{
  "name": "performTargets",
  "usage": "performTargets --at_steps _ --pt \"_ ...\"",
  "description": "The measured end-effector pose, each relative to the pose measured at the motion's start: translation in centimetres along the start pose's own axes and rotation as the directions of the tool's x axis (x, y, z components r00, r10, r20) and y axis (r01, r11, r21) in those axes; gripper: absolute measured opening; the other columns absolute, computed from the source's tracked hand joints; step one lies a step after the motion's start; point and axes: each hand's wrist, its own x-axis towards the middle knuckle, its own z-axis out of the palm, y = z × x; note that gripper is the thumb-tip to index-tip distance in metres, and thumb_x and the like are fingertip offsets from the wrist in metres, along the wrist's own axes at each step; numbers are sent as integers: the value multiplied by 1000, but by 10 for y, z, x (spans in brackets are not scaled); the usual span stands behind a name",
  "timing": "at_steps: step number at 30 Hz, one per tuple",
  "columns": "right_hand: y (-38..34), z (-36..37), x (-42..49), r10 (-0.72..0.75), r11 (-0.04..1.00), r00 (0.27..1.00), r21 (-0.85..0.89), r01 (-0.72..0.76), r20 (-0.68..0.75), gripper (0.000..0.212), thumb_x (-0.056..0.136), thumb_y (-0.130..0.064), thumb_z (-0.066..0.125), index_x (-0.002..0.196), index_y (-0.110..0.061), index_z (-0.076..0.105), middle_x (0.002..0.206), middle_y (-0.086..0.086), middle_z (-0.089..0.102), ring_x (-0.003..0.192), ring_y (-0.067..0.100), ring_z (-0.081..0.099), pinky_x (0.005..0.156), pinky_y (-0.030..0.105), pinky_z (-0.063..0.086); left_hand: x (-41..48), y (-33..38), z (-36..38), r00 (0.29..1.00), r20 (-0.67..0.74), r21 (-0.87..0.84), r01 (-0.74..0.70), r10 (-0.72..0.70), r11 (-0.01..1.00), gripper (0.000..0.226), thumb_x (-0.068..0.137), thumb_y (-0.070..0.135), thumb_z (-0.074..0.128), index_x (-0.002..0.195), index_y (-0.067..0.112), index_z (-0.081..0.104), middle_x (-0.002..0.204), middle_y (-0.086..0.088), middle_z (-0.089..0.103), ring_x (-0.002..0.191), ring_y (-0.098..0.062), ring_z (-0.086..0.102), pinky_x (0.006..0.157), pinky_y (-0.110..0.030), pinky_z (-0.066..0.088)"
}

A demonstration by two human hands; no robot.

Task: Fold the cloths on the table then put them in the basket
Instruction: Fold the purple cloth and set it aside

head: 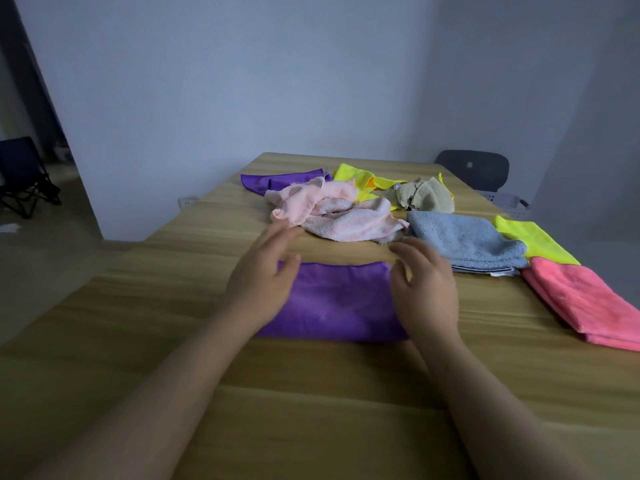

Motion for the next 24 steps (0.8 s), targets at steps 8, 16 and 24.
performTargets --at_steps 8,16,24 --pt "-12 18 -40 -16 939 782 -260 226 623 50 99 -43 25 145 -24 28 155 -5 24 144 12 14 115 31 10 -35 7 25 829 497 597 -112 -256 794 49 100 41 21 148 31 16 157 12 12 145 -7 5 116 -39 4" --pt "-6 12 -38 100 926 710 -326 189 697 63 96 -56 16 149 -22 14 158 -4 9 146 13 3 117 35 2 -41 8 17 792 478 682 -63 -379 729 57 96 55 14 149 35 4 159 4 1 146 -15 -3 117 -38 -1" --pt "-9 8 -37 101 925 753 -340 169 650 59 93 -55 28 142 -22 33 153 -4 28 142 15 21 112 37 16 -10 22 6 809 417 727 -23 -415 687 45 95 52 24 127 34 50 142 4 44 130 -22 35 106 -43 23"
